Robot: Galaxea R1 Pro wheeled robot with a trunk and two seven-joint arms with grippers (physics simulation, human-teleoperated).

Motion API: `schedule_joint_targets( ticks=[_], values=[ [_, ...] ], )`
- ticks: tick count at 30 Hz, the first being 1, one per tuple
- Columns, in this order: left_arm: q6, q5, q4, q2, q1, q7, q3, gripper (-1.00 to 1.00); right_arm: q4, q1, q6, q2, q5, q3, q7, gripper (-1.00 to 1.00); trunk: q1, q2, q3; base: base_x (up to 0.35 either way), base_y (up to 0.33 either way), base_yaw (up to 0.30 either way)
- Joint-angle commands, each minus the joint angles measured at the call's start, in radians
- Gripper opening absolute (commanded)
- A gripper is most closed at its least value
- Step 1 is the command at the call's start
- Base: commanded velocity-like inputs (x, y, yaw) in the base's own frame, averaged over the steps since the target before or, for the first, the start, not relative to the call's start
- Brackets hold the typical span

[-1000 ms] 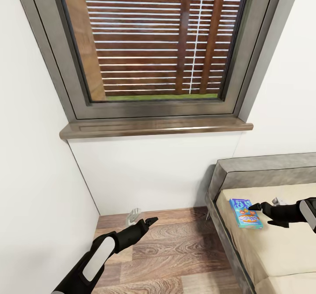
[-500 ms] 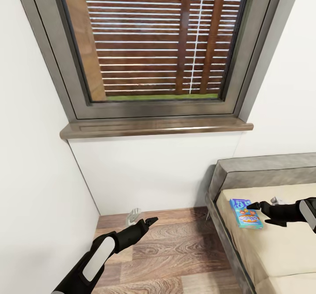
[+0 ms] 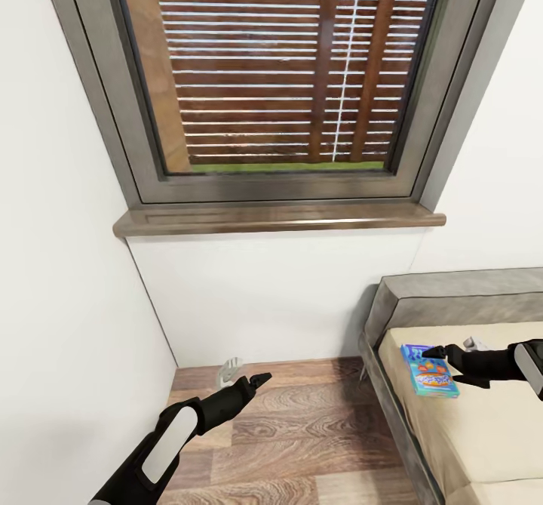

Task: Put all the toys in the child's room - the three board games (two on the bed and one on the table), the two jigsaw puzzles on the table, and the tennis ball on the table - inside the toy box on the table in the child's room.

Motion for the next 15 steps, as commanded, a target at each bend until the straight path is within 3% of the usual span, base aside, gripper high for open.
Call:
schedule_joint_targets(
  ticks=[1, 15],
  values=[
    [0.004, 0.004, 0.0, 0.0, -0.001, -0.001, 0.0, 1.0, 0.0, 0.0, 0.006, 0.0, -0.001, -0.003, 0.001, 1.0, 0.0, 0.0, -0.001, 0.0, 0.0, 0.03],
    [0.004, 0.004, 0.0, 0.0, -0.001, -0.001, 0.001, 1.0, 0.0, 0.0, 0.006, -0.001, -0.001, -0.003, 0.005, 1.0, 0.0, 0.0, -0.001, 0.0, 0.0, 0.01]
  ],
)
